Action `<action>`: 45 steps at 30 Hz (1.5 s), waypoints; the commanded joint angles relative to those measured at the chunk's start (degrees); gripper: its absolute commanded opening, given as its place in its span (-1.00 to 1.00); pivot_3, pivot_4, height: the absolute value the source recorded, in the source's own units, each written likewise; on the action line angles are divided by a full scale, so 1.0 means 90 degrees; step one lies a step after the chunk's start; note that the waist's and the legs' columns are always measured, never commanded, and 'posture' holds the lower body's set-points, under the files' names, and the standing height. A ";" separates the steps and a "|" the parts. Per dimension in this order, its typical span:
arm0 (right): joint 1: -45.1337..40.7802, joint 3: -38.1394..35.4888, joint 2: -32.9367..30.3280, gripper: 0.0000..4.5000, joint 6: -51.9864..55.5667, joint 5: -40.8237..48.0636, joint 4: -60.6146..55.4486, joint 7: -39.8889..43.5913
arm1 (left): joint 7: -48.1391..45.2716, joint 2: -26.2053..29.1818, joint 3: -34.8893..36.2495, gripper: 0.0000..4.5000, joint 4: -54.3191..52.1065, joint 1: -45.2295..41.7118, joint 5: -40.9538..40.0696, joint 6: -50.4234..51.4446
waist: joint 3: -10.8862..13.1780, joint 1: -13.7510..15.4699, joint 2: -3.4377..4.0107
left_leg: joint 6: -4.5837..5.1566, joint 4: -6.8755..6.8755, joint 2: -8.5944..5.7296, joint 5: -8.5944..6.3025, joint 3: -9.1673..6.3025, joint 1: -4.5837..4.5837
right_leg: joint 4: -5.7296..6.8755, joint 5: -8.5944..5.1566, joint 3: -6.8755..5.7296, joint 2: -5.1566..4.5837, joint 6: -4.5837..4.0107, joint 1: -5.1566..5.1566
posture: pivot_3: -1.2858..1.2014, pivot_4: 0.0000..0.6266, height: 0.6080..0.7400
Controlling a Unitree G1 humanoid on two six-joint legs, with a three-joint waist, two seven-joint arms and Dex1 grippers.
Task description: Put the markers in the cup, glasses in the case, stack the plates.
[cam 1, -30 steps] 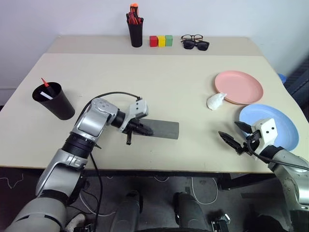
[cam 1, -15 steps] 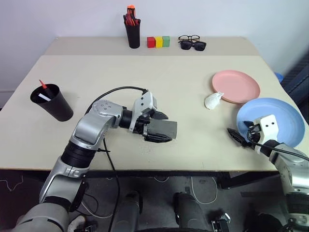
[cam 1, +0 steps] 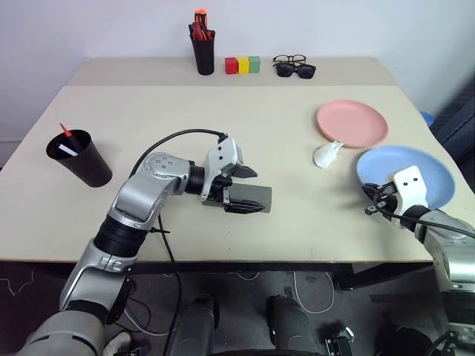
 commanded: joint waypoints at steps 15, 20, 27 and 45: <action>-0.1566 0.0462 -0.0348 -0.99 -0.1215 -0.0922 0.0521 -0.0349 | 0.0340 -0.0078 0.0039 1.00 -0.0257 0.0056 -0.0183 0.0011 | 0.0002 -0.0020 0.0001 | 0.0000 -0.0002 0.0001 0.0000 0.0004 -0.0005 | -0.0010 0.0001 0.0001 0.0000 0.0000 -0.0003 | 0.03 -0.52 1.00; -0.3056 0.1163 -0.0215 -0.99 -0.2624 -0.1436 0.2836 -0.0129 | 0.0623 -0.0090 0.0142 1.00 -0.0417 0.0159 -0.0288 0.0200 | 0.0003 -0.0026 0.0001 | 0.0000 -0.0004 0.0001 0.0000 0.0006 -0.0003 | -0.0014 0.0002 0.0001 0.0000 -0.0001 0.0000 | 0.03 -0.52 1.00; -0.5225 0.1980 0.0245 -0.99 -0.4463 -0.2193 0.6451 -0.0244 | 0.1166 -0.0025 0.0380 1.00 -0.0885 0.0394 -0.0467 0.0619 | 0.0009 -0.0094 0.0004 | -0.0001 -0.0019 0.0001 0.0001 0.0008 -0.0004 | -0.0015 0.0011 0.0003 0.0000 0.0022 -0.0007 | 0.03 -0.52 1.00; -0.6624 0.1852 0.0645 0.30 -0.5386 -0.2552 0.8068 -0.1597 | 0.2245 0.0421 0.0914 1.00 -0.2090 0.1352 -0.1063 0.1425 | 0.0010 -0.0180 0.0007 | -0.0010 -0.0023 -0.0001 0.0007 0.0007 0.0005 | 0.0000 0.0012 0.0015 0.0003 0.0022 -0.0009 | 0.03 -0.52 1.00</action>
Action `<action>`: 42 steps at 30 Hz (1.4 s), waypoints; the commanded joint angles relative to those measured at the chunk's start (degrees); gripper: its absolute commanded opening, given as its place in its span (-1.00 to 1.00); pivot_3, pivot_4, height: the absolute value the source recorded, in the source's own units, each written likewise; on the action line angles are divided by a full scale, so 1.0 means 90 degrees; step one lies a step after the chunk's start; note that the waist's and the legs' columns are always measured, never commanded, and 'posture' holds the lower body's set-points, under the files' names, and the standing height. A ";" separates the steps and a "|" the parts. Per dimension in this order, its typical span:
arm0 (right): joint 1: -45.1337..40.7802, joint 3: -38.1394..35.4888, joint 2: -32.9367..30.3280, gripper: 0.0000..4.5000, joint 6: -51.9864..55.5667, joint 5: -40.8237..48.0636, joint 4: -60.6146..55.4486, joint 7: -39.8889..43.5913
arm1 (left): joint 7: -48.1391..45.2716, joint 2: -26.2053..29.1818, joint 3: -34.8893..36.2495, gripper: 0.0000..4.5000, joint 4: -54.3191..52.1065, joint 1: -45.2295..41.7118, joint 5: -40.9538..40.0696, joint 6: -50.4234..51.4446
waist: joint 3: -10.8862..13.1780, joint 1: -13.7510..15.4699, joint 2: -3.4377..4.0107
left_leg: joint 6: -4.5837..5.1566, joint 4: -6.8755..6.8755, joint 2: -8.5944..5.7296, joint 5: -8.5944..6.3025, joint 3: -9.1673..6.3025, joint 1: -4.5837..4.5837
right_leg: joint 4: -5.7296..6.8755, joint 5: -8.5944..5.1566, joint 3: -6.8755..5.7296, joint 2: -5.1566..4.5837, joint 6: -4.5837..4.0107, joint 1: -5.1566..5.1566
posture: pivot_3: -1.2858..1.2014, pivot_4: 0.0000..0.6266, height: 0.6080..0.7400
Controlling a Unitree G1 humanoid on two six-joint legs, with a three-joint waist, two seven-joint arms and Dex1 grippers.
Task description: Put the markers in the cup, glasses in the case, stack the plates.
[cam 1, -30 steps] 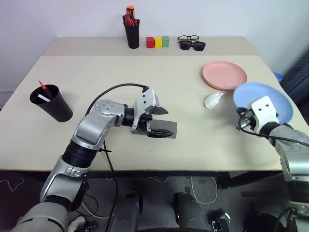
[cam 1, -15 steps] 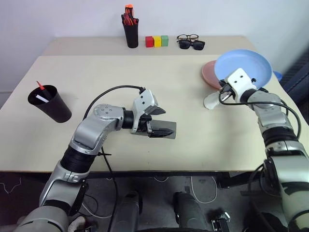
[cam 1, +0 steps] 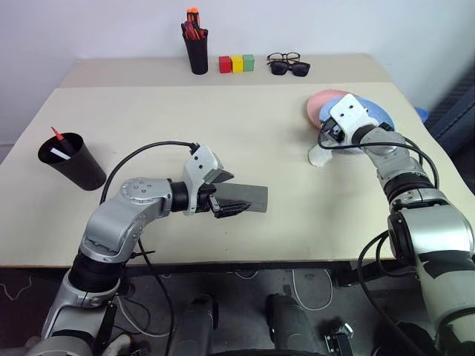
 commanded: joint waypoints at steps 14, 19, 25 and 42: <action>0.1636 -0.1236 -0.0017 0.30 0.2258 0.2132 -0.3392 0.1824 | -0.0111 -0.0166 -0.0259 1.00 0.0590 -0.0464 -0.0026 -0.0527 | 0.0000 0.0004 0.0000 | 0.0001 0.0004 0.0000 0.0000 0.0000 0.0008 | 0.0003 0.0000 0.0001 0.0000 0.0002 0.0010 | 0.03 -0.52 1.00; 0.1878 -0.1073 0.0230 0.30 0.3087 0.2013 -0.3820 0.1613 | -0.0106 -0.0201 -0.0309 1.00 0.0716 -0.0549 -0.0022 -0.0625 | 0.0002 -0.0012 0.0004 | 0.0001 0.0008 0.0000 0.0000 0.0005 0.0021 | 0.0027 -0.0002 0.0009 0.0000 -0.0002 0.0007 | 0.03 -0.52 1.00; 0.1452 -0.0897 0.0470 0.30 0.3012 0.1639 -0.2893 0.1015 | -0.0001 -0.0146 -0.0246 1.00 0.0457 -0.0374 -0.0075 -0.0514 | 0.0002 0.0000 0.0004 | -0.0001 0.0011 0.0000 0.0001 0.0006 0.0024 | 0.0037 -0.0011 0.0010 0.0000 -0.0018 0.0007 | 0.03 -0.52 1.00; 0.0681 -0.0783 0.0289 0.30 0.2515 0.1138 -0.1277 0.0127 | 0.0512 -0.0057 -0.0021 1.00 -0.0103 0.0059 -0.0323 -0.0146 | 0.0002 -0.0002 0.0004 | -0.0001 0.0009 0.0000 0.0001 0.0006 0.0023 | 0.0037 -0.0013 0.0011 0.0000 -0.0019 0.0007 | 0.03 -0.52 1.00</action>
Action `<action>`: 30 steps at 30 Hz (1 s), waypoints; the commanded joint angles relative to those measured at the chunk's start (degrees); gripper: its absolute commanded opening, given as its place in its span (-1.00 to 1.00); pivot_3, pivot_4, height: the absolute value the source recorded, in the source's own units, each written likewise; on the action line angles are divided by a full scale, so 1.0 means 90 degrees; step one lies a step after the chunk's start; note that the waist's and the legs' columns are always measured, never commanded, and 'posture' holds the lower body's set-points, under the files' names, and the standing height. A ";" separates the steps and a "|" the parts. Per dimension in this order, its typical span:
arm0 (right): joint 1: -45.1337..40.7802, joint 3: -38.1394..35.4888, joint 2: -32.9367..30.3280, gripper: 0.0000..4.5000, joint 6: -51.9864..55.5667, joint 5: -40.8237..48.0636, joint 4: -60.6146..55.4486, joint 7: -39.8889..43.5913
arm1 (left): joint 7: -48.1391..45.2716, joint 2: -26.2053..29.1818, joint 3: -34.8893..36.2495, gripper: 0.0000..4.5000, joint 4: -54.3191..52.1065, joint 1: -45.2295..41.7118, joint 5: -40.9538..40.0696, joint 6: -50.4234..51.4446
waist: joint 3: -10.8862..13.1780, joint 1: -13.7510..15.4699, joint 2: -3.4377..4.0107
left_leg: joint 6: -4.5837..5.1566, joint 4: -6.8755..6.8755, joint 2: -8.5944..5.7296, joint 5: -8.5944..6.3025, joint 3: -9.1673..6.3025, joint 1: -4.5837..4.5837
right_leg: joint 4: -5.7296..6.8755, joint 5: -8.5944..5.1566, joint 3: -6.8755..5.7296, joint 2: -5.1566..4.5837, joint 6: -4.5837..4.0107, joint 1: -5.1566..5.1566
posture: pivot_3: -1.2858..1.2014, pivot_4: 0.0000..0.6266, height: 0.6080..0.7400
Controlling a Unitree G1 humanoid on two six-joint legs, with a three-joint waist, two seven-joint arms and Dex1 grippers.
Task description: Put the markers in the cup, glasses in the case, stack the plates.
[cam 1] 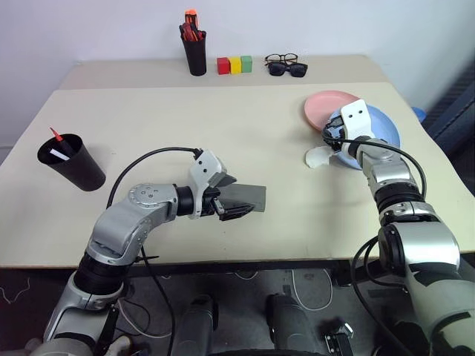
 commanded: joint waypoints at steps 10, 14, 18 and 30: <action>-0.0080 0.0066 -0.0158 0.08 0.0034 -0.0165 0.0069 0.0034 | 0.0131 0.0018 0.0115 1.00 -0.0236 -0.0023 -0.0132 -0.0013 | 0.0000 -0.0001 0.0000 | 0.0000 -0.0003 0.0000 0.0000 0.0000 0.0000 | 0.0000 0.0000 0.0000 0.0000 0.0000 -0.0002 | 0.03 -0.52 1.00; -0.0094 0.0100 -0.0160 -0.69 0.0044 -0.0217 0.0116 0.0005 | 0.0186 0.0017 0.0122 1.00 -0.0273 0.0017 -0.0147 0.0005 | 0.0000 -0.0003 0.0000 | 0.0000 -0.0002 0.0000 0.0000 0.0000 0.0000 | 0.0000 0.0000 0.0000 0.0000 0.0000 -0.0001 | 0.03 -0.52 1.00; -0.0104 0.0116 -0.0159 -0.98 0.0058 -0.0249 0.0142 -0.0022 | 0.0224 0.0028 0.0127 1.00 -0.0293 0.0040 -0.0161 0.0016 | 0.0000 -0.0007 0.0000 | 0.0000 -0.0003 0.0000 0.0000 0.0000 0.0000 | 0.0000 -0.0001 0.0000 0.0000 0.0000 -0.0002 | 0.03 -0.52 1.00; 0.0007 0.0092 -0.0495 -0.98 0.0182 -0.0297 -0.0254 -0.0085 | 0.0208 0.0006 0.0053 1.00 -0.0269 0.0060 -0.0126 -0.0042 | 0.0000 0.0007 0.0000 | 0.0000 -0.0003 0.0000 0.0000 0.0000 0.0000 | -0.0001 -0.0001 0.0000 0.0000 -0.0001 -0.0001 | 0.03 -0.52 1.00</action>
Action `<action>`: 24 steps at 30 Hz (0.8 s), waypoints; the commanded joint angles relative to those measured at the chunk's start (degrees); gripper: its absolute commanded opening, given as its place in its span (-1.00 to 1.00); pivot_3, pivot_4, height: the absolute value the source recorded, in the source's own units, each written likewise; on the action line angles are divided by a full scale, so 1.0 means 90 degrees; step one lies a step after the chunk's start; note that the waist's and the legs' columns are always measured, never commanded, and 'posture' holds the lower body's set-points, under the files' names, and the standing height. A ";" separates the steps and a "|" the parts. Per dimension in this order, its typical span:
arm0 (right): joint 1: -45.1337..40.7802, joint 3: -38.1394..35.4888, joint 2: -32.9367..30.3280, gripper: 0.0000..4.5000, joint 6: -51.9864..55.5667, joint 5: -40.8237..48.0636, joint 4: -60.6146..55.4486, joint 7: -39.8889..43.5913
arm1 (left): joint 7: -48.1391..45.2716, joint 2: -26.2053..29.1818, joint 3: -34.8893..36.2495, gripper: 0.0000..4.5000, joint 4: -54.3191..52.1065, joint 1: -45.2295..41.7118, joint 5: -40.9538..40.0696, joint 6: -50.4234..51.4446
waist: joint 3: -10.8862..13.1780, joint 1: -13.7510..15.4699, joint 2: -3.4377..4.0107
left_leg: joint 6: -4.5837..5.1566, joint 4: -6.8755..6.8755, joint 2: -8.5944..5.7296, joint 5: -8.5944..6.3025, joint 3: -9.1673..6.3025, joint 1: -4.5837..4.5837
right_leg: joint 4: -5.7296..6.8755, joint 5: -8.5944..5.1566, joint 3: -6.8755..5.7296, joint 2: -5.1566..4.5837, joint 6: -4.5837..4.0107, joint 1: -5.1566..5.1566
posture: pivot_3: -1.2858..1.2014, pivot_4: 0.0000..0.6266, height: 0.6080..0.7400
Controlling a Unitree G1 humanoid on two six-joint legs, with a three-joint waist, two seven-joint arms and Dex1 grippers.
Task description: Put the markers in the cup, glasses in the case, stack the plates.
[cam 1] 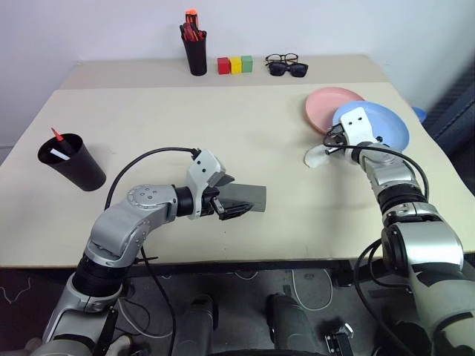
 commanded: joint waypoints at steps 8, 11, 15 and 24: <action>0.0964 -0.0536 -0.0756 -0.98 0.1092 0.0427 -0.2630 0.0161 | -0.0131 -0.0025 -0.0006 1.00 -0.0020 -0.0049 -0.0041 -0.0231 | 0.0000 0.0016 0.0000 | 0.0000 -0.0003 0.0000 0.0000 0.0000 -0.0002 | -0.0008 -0.0001 0.0000 0.0000 0.0002 0.0001 | 0.03 -0.52 1.00; 0.1925 -0.0801 -0.0871 -0.98 0.2189 0.0647 -0.4526 0.0250 | -0.0191 -0.0023 -0.0029 1.00 0.0089 -0.0083 -0.0021 -0.0323 | 0.0000 0.0024 0.0000 | 0.0001 -0.0005 0.0000 -0.0001 -0.0001 -0.0004 | -0.0009 -0.0002 0.0000 0.0000 0.0003 0.0000 | 0.03 -0.52 1.00; 0.2961 -0.1033 -0.0905 -0.98 0.3420 0.0853 -0.6408 0.0324 | -0.0298 -0.0026 -0.0090 1.00 0.0250 -0.0136 0.0032 -0.0465 | 0.0000 0.0021 0.0000 | 0.0001 -0.0002 0.0000 -0.0001 0.0000 -0.0005 | -0.0009 -0.0004 0.0001 -0.0001 0.0004 -0.0001 | 0.03 -0.52 1.00; 0.3995 -0.1075 -0.0788 -0.98 0.4738 0.1147 -0.8059 0.0402 | -0.0491 -0.0012 -0.0188 1.00 0.0488 -0.0257 0.0125 -0.0649 | 0.0000 0.0032 0.0000 | 0.0000 0.0002 0.0002 -0.0002 0.0001 -0.0009 | -0.0028 -0.0004 -0.0001 -0.0002 0.0000 0.0001 | 0.03 -0.52 1.00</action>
